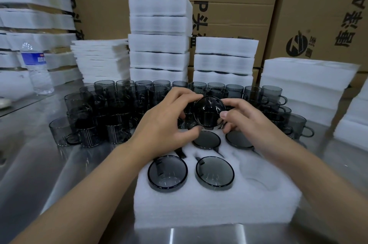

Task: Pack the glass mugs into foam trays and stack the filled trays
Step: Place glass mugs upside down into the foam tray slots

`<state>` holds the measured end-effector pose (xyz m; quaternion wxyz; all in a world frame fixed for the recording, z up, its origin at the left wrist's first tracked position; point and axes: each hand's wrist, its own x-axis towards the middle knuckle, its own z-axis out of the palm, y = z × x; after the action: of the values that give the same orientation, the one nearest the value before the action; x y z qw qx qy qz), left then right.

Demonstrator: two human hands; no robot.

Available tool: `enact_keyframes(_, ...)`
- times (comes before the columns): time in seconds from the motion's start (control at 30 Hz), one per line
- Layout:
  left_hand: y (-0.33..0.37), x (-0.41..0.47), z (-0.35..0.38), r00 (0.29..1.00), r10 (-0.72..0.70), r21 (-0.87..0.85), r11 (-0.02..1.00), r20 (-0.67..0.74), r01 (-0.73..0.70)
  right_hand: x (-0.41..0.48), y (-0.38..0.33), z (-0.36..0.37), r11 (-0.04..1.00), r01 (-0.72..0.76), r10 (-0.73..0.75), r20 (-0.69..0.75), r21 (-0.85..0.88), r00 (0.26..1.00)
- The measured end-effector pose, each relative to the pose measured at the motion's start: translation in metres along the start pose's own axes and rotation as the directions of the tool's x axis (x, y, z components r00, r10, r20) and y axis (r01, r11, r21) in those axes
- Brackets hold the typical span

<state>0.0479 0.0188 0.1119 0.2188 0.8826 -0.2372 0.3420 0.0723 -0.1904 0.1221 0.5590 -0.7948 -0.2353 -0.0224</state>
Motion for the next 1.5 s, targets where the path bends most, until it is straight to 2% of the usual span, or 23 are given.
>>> enact_keyframes(0.5, 0.004, -0.001, -0.002, 0.997, 0.005, 0.005, 1.000, -0.079, -0.005, -0.001, 0.001, -0.001, 0.995, 0.040, -0.042, 0.028, 0.093, 0.999)
enact_keyframes(0.63, 0.004, 0.000, -0.001, 0.997, 0.002, -0.014, 1.000, -0.071, -0.003, 0.001, 0.001, -0.002, 0.986, 0.059, -0.060, -0.003, 0.157, 0.998)
enact_keyframes(0.9, 0.005, -0.001, -0.002, 0.999, 0.035, 0.009, 0.999, -0.025, -0.035, -0.005, -0.006, -0.002, 0.978, 0.108, -0.121, 0.066, 0.180, 0.990)
enact_keyframes(1.1, 0.004, 0.000, -0.002, 1.000, 0.007, -0.032, 0.999, -0.029, -0.008, -0.008, -0.007, -0.002, 0.991, 0.075, -0.089, 0.125, 0.114, 0.988)
enact_keyframes(1.37, 0.009, -0.001, -0.005, 0.999, -0.006, -0.021, 1.000, -0.054, 0.005, -0.012, -0.017, -0.006, 0.981, 0.171, -0.184, 0.170, 0.088, 0.968)
enact_keyframes(1.5, 0.010, -0.002, -0.006, 0.999, -0.035, -0.056, 0.998, 0.022, 0.036, -0.007, -0.020, -0.023, 0.975, 0.068, -0.114, 0.212, 0.214, 0.971)
